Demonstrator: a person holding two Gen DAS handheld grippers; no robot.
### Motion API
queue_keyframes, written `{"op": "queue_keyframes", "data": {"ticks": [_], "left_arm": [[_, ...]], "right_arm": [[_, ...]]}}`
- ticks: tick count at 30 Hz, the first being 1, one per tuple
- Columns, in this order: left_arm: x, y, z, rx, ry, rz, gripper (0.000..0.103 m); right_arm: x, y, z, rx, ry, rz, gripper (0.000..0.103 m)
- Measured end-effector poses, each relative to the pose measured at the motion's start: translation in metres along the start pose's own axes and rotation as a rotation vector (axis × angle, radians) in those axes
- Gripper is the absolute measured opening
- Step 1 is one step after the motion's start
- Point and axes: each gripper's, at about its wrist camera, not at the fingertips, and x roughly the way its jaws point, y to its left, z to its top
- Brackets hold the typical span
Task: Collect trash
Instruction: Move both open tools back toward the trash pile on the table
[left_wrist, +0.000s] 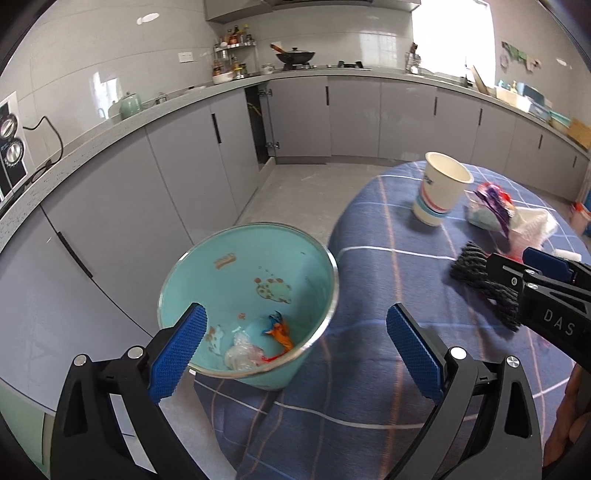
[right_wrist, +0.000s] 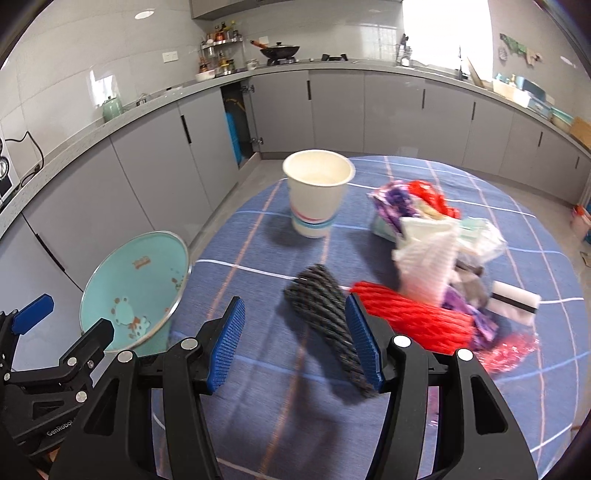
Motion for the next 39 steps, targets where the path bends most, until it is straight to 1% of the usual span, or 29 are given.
{"op": "queue_keyframes", "data": {"ticks": [5, 14, 19, 25, 29, 33, 36, 39], "left_arm": [[-0.005, -0.020, 0.001, 0.036, 0.003, -0.001, 0.096], [-0.009, -0.052, 0.003, 0.080, 0.004, -0.030, 0.096], [-0.007, -0.067, 0.003, 0.093, 0.012, -0.050, 0.096], [-0.002, -0.084, 0.002, 0.114, 0.025, -0.064, 0.096], [0.003, -0.093, 0.000, 0.131, 0.026, -0.079, 0.096], [0.012, -0.099, 0.001, 0.112, 0.047, -0.113, 0.096], [0.019, -0.106, 0.003, 0.090, 0.063, -0.152, 0.096], [0.027, -0.119, 0.007, 0.093, 0.072, -0.165, 0.095]], "right_arm": [[-0.013, -0.025, -0.007, 0.037, -0.017, -0.022, 0.057], [-0.031, -0.060, -0.022, 0.085, -0.033, -0.058, 0.057], [-0.041, -0.077, -0.028, 0.096, -0.048, -0.088, 0.057], [-0.045, -0.097, -0.034, 0.124, -0.045, -0.111, 0.057], [-0.050, -0.116, -0.043, 0.147, -0.054, -0.152, 0.057], [-0.050, -0.143, -0.055, 0.207, -0.036, -0.177, 0.056], [-0.052, -0.154, -0.060, 0.238, -0.035, -0.180, 0.056], [-0.049, -0.161, -0.062, 0.244, -0.028, -0.193, 0.056]]}}
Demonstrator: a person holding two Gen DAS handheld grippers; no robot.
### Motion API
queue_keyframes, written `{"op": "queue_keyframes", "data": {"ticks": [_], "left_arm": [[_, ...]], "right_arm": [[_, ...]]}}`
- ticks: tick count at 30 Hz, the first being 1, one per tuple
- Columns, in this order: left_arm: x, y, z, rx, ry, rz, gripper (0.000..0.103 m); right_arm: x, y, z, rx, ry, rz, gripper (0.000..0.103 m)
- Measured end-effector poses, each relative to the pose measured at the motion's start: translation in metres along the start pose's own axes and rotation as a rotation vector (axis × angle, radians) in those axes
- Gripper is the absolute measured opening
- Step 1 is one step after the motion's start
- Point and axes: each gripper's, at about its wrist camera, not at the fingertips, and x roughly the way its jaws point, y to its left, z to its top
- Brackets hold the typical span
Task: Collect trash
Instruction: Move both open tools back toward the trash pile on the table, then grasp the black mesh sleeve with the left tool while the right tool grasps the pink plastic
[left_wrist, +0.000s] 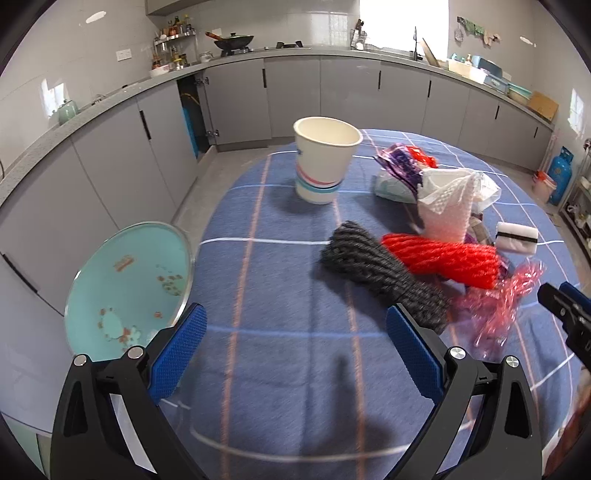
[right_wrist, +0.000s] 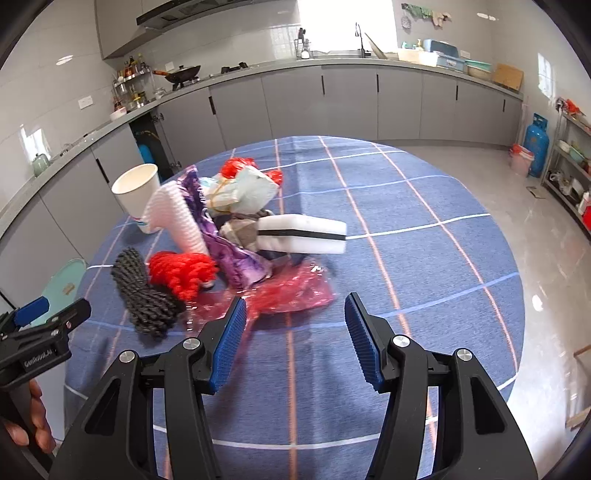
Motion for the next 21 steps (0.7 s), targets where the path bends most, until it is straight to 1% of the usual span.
{"op": "queue_keyframes", "data": {"ticks": [7, 9, 12, 14, 17, 21], "left_arm": [[0.019, -0.033, 0.019, 0.028, 0.001, -0.017, 0.093], [0.027, -0.041, 0.022, 0.031, 0.013, -0.016, 0.093], [0.039, -0.050, 0.024, 0.034, 0.041, -0.020, 0.089], [0.046, -0.055, 0.022, 0.049, 0.060, -0.009, 0.086], [0.057, -0.057, 0.016, 0.059, 0.093, -0.006, 0.078], [0.060, -0.052, 0.014, 0.048, 0.098, -0.030, 0.073]], "right_arm": [[0.016, -0.004, -0.002, 0.017, 0.041, 0.008, 0.056], [0.018, -0.004, 0.001, 0.015, 0.044, 0.008, 0.056], [0.020, -0.004, 0.005, 0.021, 0.040, 0.006, 0.056], [0.023, -0.006, 0.008, 0.028, 0.041, 0.005, 0.056], [0.028, -0.006, 0.012, 0.028, 0.049, 0.004, 0.056], [0.041, -0.005, 0.014, 0.040, 0.077, 0.016, 0.056]]}}
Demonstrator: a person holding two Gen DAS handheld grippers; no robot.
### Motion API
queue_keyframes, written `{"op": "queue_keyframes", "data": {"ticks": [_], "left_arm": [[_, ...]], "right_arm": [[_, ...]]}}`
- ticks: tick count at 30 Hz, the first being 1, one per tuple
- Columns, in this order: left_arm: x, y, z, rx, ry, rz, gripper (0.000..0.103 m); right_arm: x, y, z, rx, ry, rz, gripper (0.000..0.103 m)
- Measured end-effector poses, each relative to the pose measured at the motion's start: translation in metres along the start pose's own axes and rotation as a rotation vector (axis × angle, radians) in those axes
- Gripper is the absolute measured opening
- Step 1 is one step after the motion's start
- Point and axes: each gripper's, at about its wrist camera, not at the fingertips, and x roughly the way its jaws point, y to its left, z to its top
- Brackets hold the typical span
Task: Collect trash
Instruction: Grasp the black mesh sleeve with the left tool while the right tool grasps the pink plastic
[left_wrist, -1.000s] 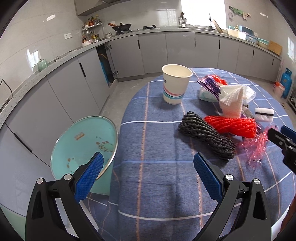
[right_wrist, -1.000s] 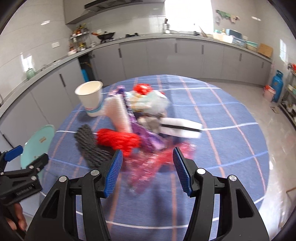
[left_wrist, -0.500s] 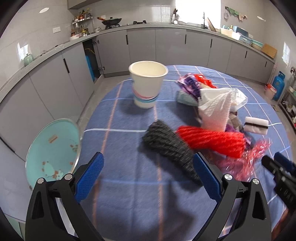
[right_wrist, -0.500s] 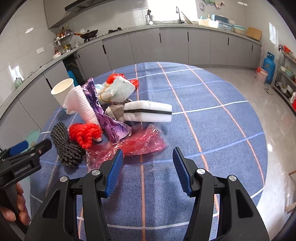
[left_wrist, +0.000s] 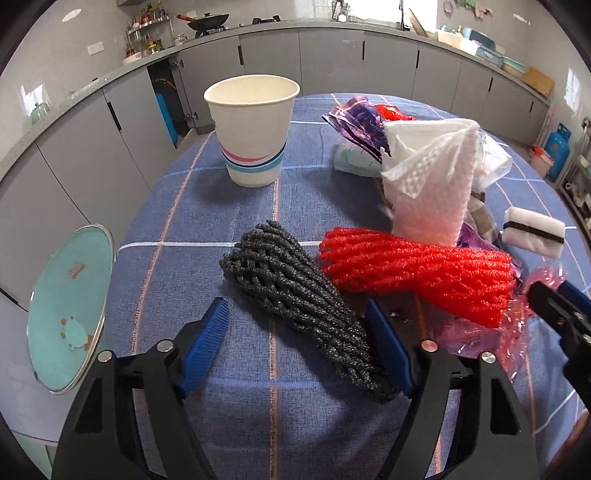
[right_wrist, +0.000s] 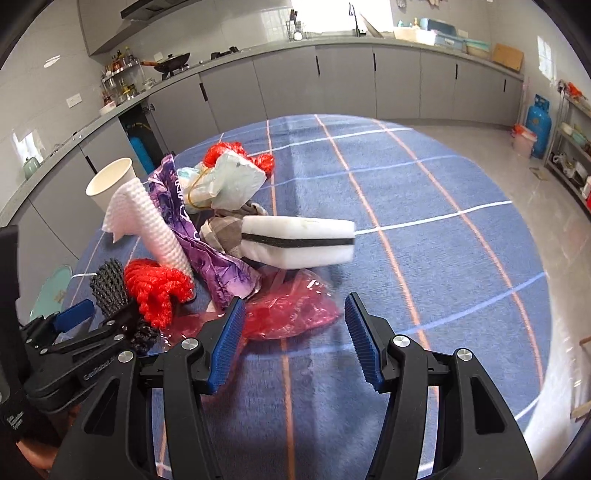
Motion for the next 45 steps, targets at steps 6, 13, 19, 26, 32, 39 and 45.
{"op": "queue_keyframes", "data": {"ticks": [6, 13, 19, 26, 32, 39, 45], "left_arm": [[-0.003, -0.002, -0.004, 0.033, -0.015, -0.045, 0.049], [-0.010, 0.005, -0.012, 0.036, -0.025, -0.081, 0.031], [-0.022, 0.013, -0.020, 0.048, -0.045, -0.053, 0.030], [-0.033, 0.023, -0.024, 0.038, -0.058, -0.053, 0.030], [-0.049, 0.035, -0.027, 0.033, -0.090, -0.077, 0.030], [-0.083, 0.062, -0.038, -0.014, -0.181, -0.150, 0.030], [-0.108, 0.080, -0.044, -0.047, -0.243, -0.172, 0.030]], "right_arm": [[0.007, 0.005, 0.004, 0.000, 0.017, 0.015, 0.056], [0.012, 0.013, 0.003, -0.021, 0.040, 0.043, 0.044], [0.008, 0.020, 0.000, -0.042, 0.037, 0.048, 0.030], [-0.015, 0.017, -0.006, -0.035, 0.005, 0.056, 0.025], [-0.039, 0.013, -0.009, -0.023, -0.038, 0.062, 0.024], [-0.074, 0.017, -0.005, -0.028, -0.125, 0.086, 0.024], [-0.089, 0.038, 0.001, -0.075, -0.185, 0.115, 0.024]]}}
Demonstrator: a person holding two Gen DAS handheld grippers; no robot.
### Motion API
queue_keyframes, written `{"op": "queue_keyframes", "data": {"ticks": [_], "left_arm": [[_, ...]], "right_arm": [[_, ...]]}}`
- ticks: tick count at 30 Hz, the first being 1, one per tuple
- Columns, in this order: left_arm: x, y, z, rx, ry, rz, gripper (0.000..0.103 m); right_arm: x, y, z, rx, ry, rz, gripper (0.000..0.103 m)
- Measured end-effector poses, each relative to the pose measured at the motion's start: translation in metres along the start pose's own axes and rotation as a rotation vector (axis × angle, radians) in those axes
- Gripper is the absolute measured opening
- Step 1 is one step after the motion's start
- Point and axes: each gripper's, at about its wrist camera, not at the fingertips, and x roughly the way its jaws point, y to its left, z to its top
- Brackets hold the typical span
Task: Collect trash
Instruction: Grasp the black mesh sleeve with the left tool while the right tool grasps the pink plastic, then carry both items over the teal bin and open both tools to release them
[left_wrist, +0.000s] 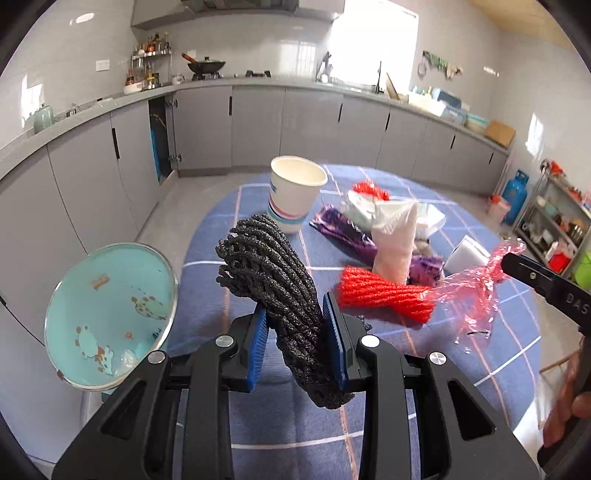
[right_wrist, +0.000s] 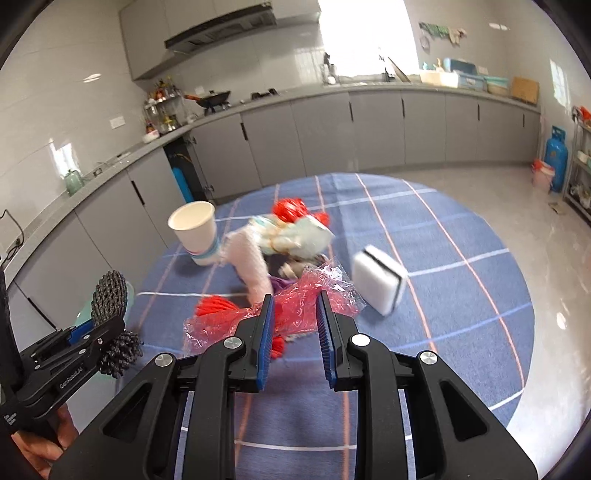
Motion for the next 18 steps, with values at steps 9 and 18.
{"op": "queue_keyframes", "data": {"ticks": [9, 18], "left_arm": [[-0.012, 0.024, -0.001, -0.034, -0.004, 0.067, 0.030], [-0.023, 0.063, -0.005, -0.082, -0.009, 0.150, 0.030]], "right_arm": [[0.009, 0.029, 0.005, -0.038, 0.009, 0.057, 0.024], [0.019, 0.066, 0.012, -0.086, 0.008, 0.115, 0.024]]}}
